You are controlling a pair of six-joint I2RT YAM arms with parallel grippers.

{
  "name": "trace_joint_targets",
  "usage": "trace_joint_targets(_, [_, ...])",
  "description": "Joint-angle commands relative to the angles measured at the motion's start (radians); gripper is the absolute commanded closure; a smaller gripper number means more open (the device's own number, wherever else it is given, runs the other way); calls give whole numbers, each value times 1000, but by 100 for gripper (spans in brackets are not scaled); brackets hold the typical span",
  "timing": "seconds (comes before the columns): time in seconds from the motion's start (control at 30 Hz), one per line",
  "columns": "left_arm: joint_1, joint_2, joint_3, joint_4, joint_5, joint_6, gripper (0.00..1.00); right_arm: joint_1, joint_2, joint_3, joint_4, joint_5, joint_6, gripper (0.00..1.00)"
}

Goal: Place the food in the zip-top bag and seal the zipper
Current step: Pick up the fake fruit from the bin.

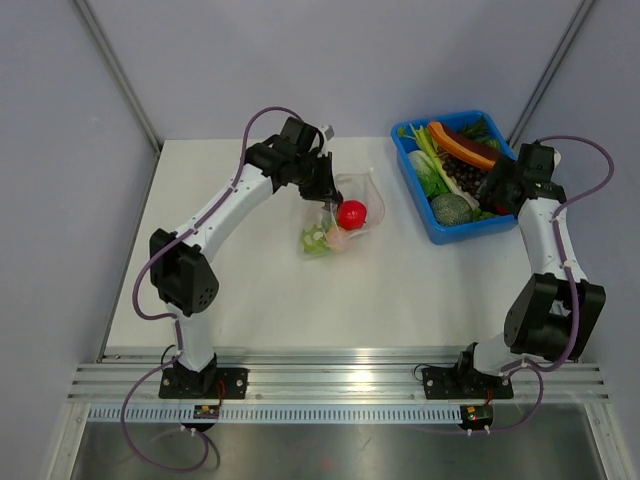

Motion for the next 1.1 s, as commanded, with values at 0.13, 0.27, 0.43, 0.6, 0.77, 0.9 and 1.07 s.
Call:
trace_joint_targets(0.13, [-5,-56,-54,87,41,33,100,-44,112,185,-35,127,-59,1])
trace_joint_targets(0.27, [-5,-39,-45,90,44,39,100,-54,206,263,-57,127,-48,0])
trace_joint_targets(0.43, [-5,-24,-28,87,46,45,100,-74,292,332,-69,110,-47,0])
trace_joint_targets(0.6, [-5,-33,-30,92,55,49,100,-84,368,382,-66,98,-71,1])
trace_joint_targets(0.77, [-5,-47,-31,92,58,52,100,-93,428,409,-64,70,-59,1])
trace_joint_targets(0.9, [-5,-53,-40,103,67,49,100,-95,470,449,-83,63,-54,1])
trace_joint_targets(1.07, [-5,-82,-65,115,35,56,100,-97,516,492,-113,62,-65,1])
